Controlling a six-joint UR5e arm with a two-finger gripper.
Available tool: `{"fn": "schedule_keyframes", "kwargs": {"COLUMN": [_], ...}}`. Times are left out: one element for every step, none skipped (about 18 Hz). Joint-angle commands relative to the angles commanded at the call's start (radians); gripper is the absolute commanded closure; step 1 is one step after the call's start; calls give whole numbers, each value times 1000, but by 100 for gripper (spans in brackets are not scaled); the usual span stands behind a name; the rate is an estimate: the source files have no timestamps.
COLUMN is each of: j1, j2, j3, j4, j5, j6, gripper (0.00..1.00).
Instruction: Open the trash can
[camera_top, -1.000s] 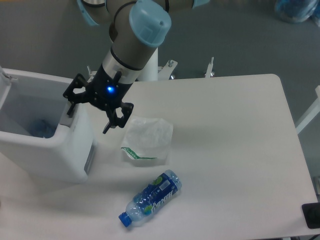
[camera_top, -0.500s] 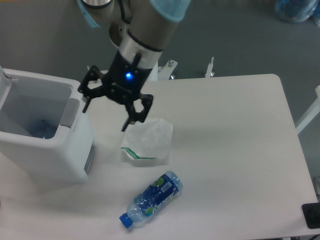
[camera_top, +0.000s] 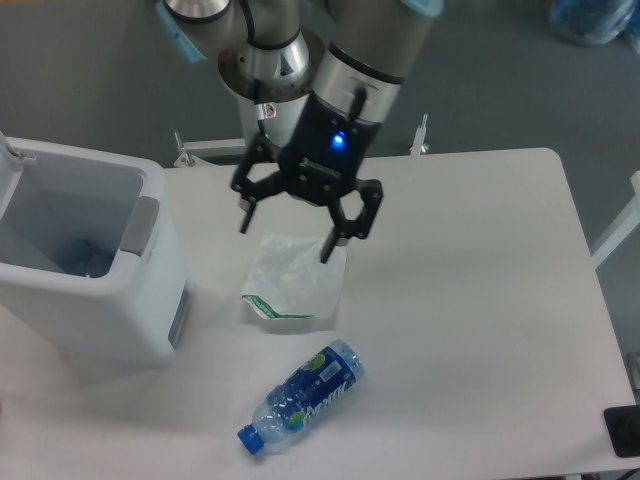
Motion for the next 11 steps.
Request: {"fn": "schedule_keyframes", "kwargs": {"j1": [11,25,35,45,51,52,51,52,52,51,51], "j2": [-3,-6,-20,-37,-41,-49,-58,-63,-72,-83,-89], "j3": [-9,-22,-28,-32,-37,-43,-48,-48,-45,-40,-42], "j4": [0,-2,-2,-3,-5,-5,-3,-2,-2,0,3], "j5": [25,45,60,80,98,120,132,138,154,196,251], "j6": [28,48,65,80,95,109,121,132,140,141,149], "gripper": [0,0,0,0,0,0,0,0,0,0,0]}}
